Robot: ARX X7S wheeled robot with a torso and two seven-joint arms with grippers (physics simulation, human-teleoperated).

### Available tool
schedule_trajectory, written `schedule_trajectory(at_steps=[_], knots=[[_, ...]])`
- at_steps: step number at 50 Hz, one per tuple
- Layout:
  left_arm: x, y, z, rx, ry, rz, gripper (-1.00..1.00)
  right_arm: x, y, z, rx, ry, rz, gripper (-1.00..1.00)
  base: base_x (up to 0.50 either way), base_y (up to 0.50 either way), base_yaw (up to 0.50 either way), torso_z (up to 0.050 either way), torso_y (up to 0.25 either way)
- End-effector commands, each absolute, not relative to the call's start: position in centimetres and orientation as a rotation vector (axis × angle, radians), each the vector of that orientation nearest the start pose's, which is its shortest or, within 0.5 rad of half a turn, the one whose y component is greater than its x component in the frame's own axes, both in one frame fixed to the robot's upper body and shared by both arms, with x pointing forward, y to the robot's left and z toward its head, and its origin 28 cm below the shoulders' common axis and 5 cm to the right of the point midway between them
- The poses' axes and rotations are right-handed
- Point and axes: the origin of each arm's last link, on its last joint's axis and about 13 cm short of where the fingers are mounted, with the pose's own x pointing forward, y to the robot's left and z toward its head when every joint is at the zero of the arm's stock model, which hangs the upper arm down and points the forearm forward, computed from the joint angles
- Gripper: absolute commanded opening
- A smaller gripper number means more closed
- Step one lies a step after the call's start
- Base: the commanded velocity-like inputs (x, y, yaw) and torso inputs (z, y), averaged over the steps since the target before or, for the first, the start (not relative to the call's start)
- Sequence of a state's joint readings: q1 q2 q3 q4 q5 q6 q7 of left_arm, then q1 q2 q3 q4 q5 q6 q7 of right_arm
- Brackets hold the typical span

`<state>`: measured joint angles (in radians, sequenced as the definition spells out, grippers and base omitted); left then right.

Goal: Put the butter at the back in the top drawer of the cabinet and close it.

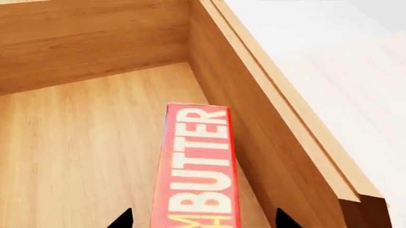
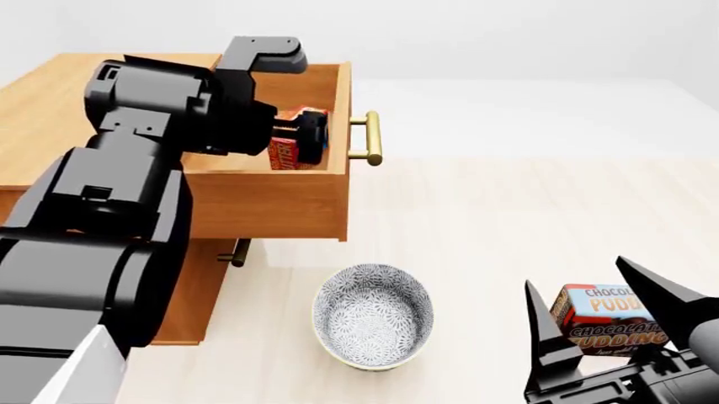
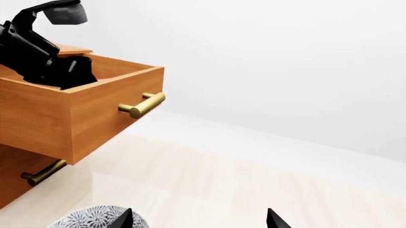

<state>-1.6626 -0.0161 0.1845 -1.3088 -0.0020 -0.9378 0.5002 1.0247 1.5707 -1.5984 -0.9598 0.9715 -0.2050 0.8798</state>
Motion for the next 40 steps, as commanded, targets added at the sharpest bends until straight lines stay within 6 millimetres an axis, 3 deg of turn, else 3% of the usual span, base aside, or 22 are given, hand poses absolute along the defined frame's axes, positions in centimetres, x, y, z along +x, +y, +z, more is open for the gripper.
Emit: schedule_trajectory(at_steps=[1,13,31,40], knots=[[41.2,21.9,28.4,0.008,0.610,-0.399,1.00,11.2,-16.2,20.0,-0.154,-0.026,0.191,1.00,0.00,0.00,0.00,0.000,0.000],[41.1,22.4,29.8,0.015,0.588,-0.365,1.00,11.2,-16.2,20.0,-0.153,-0.029,0.191,1.00,0.00,0.00,0.00,0.000,0.000],[40.3,23.3,34.7,-0.009,0.490,-0.289,1.00,10.6,-15.7,20.2,-0.147,-0.037,0.208,1.00,0.00,0.00,0.00,0.000,0.000],[39.0,22.6,37.8,-0.041,0.431,-0.286,1.00,10.0,-15.3,20.4,-0.147,-0.042,0.220,1.00,0.00,0.00,0.00,0.000,0.000]])
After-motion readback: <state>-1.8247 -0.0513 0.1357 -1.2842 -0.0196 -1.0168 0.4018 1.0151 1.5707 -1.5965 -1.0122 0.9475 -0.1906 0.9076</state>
